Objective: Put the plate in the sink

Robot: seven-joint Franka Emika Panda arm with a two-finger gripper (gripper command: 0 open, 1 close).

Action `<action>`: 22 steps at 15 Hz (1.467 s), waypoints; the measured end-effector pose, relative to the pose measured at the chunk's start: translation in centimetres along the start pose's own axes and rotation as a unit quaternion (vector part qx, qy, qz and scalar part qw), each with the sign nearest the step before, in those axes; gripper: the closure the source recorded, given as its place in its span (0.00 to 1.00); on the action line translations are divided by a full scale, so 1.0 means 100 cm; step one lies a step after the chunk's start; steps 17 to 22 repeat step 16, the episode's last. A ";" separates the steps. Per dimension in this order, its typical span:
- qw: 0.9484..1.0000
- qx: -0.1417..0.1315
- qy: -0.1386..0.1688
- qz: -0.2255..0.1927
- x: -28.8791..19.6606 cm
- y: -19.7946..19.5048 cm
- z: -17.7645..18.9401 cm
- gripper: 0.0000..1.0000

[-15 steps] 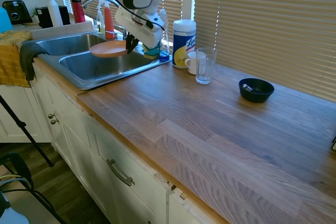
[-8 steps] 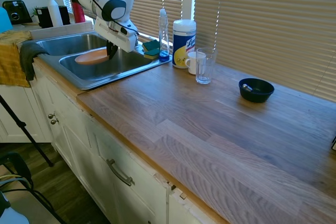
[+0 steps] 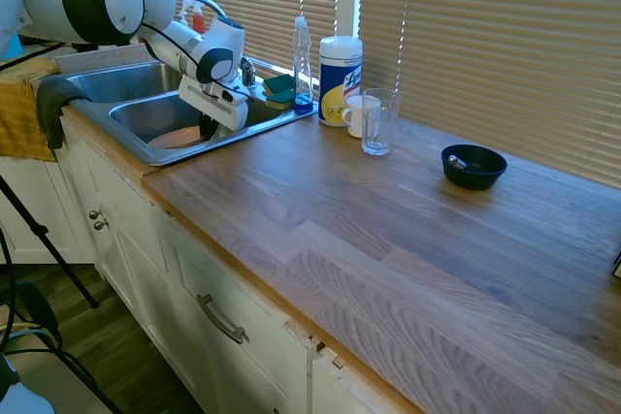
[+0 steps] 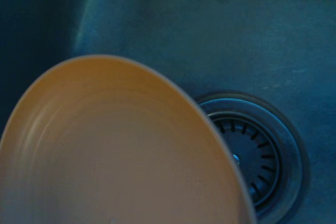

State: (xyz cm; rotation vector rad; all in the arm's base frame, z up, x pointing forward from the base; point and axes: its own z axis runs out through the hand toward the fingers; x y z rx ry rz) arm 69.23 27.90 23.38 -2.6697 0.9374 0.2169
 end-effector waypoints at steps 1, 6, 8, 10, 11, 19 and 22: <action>1.000 -0.002 0.001 0.001 0.000 -0.003 0.003 0.00; 1.000 -0.007 0.000 0.009 0.001 -0.008 -0.001 0.00; 1.000 -0.007 0.001 0.011 0.001 -0.008 -0.001 0.00; 1.000 -0.005 0.003 0.012 0.001 -0.010 -0.005 0.00; 1.000 -0.002 0.006 0.012 0.000 -0.012 -0.011 0.00; 1.000 0.011 0.017 0.021 -0.014 -0.020 -0.066 0.00; 1.000 0.011 0.017 0.021 -0.014 -0.020 -0.066 0.00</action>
